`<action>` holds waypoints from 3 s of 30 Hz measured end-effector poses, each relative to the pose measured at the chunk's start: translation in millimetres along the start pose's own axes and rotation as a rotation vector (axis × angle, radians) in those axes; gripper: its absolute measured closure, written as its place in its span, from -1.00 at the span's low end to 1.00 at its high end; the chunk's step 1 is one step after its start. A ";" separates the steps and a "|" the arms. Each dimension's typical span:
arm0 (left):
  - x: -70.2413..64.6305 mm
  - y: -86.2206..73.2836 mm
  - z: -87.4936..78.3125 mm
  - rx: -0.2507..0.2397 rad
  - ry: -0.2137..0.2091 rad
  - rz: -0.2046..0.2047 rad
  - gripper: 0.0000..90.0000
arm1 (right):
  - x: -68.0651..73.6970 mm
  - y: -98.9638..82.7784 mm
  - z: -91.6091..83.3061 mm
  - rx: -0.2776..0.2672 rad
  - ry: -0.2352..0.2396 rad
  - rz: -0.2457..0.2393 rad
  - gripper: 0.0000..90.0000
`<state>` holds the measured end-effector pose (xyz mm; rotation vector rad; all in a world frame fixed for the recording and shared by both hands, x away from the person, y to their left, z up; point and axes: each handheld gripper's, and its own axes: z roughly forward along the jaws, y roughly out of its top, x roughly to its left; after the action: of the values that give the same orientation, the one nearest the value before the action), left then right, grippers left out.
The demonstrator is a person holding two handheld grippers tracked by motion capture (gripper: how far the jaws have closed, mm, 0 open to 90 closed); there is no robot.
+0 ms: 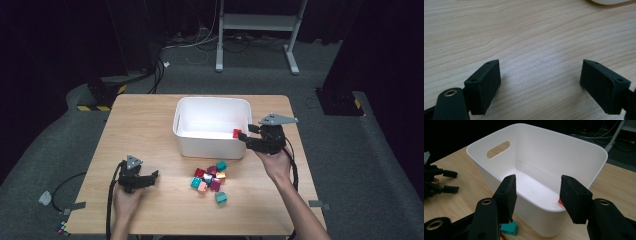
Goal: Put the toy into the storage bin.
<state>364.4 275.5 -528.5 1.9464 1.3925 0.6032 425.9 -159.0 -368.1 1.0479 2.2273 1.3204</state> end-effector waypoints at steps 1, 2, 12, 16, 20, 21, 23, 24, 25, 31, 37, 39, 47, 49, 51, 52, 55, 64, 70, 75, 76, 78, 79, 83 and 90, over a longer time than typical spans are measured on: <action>-0.1 0.0 0.0 0.000 0.001 -0.001 -0.62 | 4.2 -8.4 -2.9 0.005 -0.001 -0.008 0.05; -0.1 0.0 0.0 0.000 0.001 -0.001 -0.62 | 4.2 -8.4 -2.9 0.005 -0.001 -0.008 0.05; -0.2 0.0 0.0 0.000 0.002 -0.001 -0.62 | 27.3 -55.5 4.0 0.045 0.028 -0.010 0.04; -0.2 0.0 0.0 0.000 0.003 0.000 -0.62 | 32.9 -66.5 12.0 0.062 0.034 -0.009 0.04; -0.3 0.0 0.0 0.000 0.003 -0.002 -0.62 | 40.8 -79.7 22.8 0.082 0.054 0.003 0.04; -0.3 0.0 0.0 0.000 0.003 -0.002 -0.62 | 43.9 -86.3 30.0 0.103 0.058 0.001 0.04; -0.3 0.0 0.0 0.000 0.003 -0.002 -0.62 | 46.4 -92.6 36.8 0.115 0.065 0.012 0.04; -0.3 0.0 0.0 0.000 0.003 -0.002 -0.62 | 47.6 -94.7 39.0 0.118 0.069 0.021 0.04; -0.4 0.0 0.1 0.000 0.003 -0.003 -0.62 | 49.3 -97.1 41.8 0.124 0.072 0.023 0.03; -0.3 0.0 0.1 0.000 0.003 -0.003 -0.62 | 57.6 -107.1 57.8 0.161 0.078 0.016 0.01; -0.4 0.1 0.1 0.000 0.004 -0.003 -0.62 | 61.4 -109.6 68.1 0.170 0.077 0.028 0.00; -0.4 0.1 0.1 0.000 0.004 -0.003 -0.62 | 62.8 -110.1 71.1 0.179 0.073 0.032 -0.01; -0.4 0.1 0.1 0.000 0.004 -0.003 -0.62 | 66.4 -111.4 81.2 0.196 0.058 0.044 0.00; -0.4 0.0 0.1 0.000 0.004 -0.003 -0.62 | 65.7 -112.7 84.6 0.208 0.044 0.039 0.00; -0.4 0.0 0.1 0.000 0.004 -0.003 -0.62 | 65.4 -113.1 85.0 0.211 0.040 0.039 0.00; -0.4 0.0 0.1 0.000 0.004 -0.003 -0.62 | 64.5 -113.8 85.0 0.215 0.034 0.041 0.00; -0.4 0.1 0.1 0.000 0.004 -0.003 -0.62 | 62.7 -114.9 83.4 0.218 0.021 0.042 0.00; -0.4 0.1 0.1 0.000 0.004 -0.003 -0.62 | 56.2 -121.7 83.6 0.245 -0.019 0.030 0.04; -0.4 0.1 0.1 0.000 0.004 -0.003 -0.62 | 56.6 -124.0 85.9 0.248 -0.028 0.022 0.19; -0.4 0.1 0.1 0.000 0.003 -0.003 -0.62 | 55.9 -124.4 84.7 0.244 -0.041 0.001 0.29; -0.4 0.1 0.1 0.000 0.003 -0.003 -0.62 | 55.9 -124.4 84.7 0.244 -0.041 0.001 0.29; -0.4 0.1 0.1 0.000 0.004 -0.003 -0.62 | 55.5 -124.6 83.4 0.243 -0.039 0.001 0.30; -0.4 0.1 0.1 0.000 0.004 -0.003 -0.62 | 54.7 -124.8 81.4 0.241 -0.036 -0.002 0.30; -0.4 0.1 0.1 0.000 0.004 -0.003 -0.62 | 53.5 -122.7 73.5 0.220 -0.027 -0.004 0.30; -0.3 0.1 0.1 0.000 0.005 -0.001 -0.62 | 51.0 -114.6 58.2 0.193 -0.004 -0.020 0.30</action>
<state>364.4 275.2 -528.5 1.9453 1.3966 0.6073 379.8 -119.8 -492.4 1.0885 2.3933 1.1112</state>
